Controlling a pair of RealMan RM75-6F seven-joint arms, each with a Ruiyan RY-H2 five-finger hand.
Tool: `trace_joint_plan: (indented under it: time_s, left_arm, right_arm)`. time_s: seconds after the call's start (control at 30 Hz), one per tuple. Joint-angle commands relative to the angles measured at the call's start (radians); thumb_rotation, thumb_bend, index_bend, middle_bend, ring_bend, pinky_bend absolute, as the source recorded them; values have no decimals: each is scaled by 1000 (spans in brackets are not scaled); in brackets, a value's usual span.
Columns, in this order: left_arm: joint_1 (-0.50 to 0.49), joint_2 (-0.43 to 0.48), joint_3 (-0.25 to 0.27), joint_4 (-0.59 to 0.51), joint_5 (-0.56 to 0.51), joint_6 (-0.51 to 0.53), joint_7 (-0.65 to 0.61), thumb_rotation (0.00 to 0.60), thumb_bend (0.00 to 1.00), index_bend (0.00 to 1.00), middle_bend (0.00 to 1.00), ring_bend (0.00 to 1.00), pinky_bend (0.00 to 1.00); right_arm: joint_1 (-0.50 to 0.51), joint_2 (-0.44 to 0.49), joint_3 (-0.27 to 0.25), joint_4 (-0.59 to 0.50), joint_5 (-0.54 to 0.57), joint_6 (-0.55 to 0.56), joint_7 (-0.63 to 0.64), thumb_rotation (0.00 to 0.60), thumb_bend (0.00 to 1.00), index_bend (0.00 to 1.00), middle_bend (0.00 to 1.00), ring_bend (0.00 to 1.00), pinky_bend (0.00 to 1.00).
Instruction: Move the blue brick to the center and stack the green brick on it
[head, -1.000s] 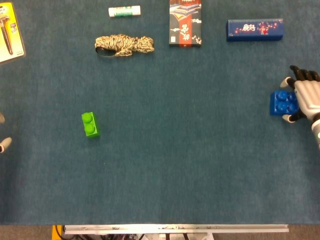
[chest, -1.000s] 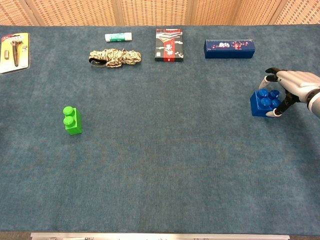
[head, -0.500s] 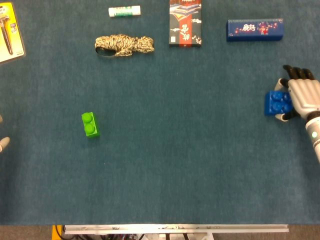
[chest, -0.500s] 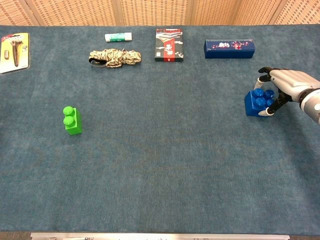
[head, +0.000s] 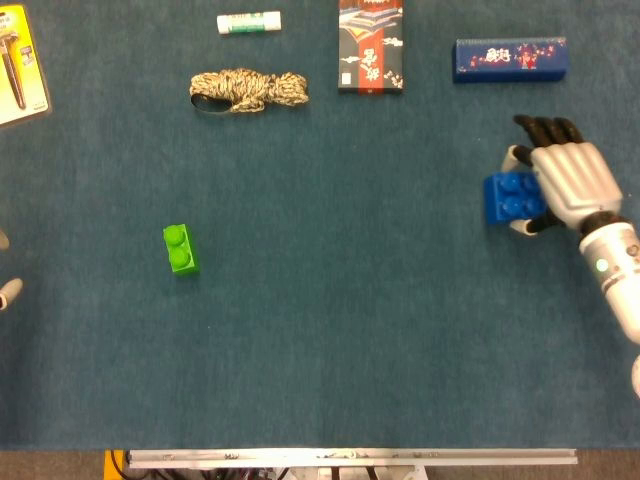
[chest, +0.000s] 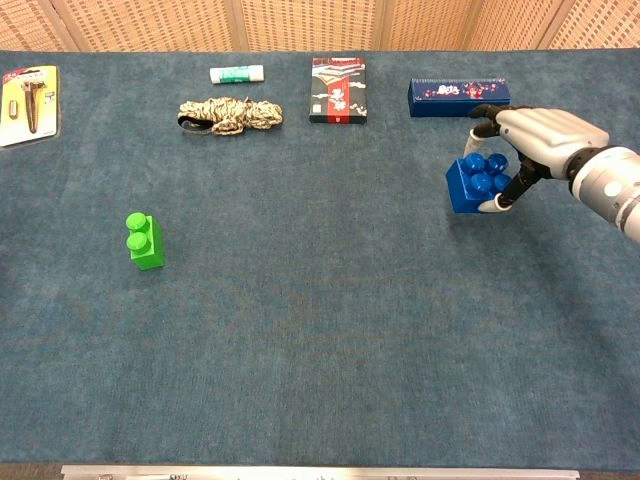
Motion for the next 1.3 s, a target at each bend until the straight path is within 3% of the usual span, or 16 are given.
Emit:
trace_joint_plan:
  time_s: [0.03, 0.3, 0.63, 1.3]
  left_arm:
    - [4, 11, 5, -1, 11, 6, -8, 600, 0, 486, 415, 277, 377]
    - [25, 57, 19, 8, 33, 35, -12, 600, 0, 486, 415, 277, 378]
    - [55, 65, 39, 49, 58, 64, -62, 600, 0, 486, 415, 277, 383]
    - [76, 58, 65, 97, 107, 80, -81, 600, 0, 494, 415, 278, 388]
  right_arm:
    - [39, 4, 17, -47, 33, 15, -53, 600, 137, 547, 78, 0, 0]
    - [131, -8, 44, -127, 149, 52, -178, 600, 137, 547, 78, 0, 0]
    - [276, -70, 84, -146, 336, 102, -321, 600, 139, 547, 78, 0, 0]
    - [495, -263, 129, 27, 567, 98, -411, 600, 143, 547, 81, 0, 0]
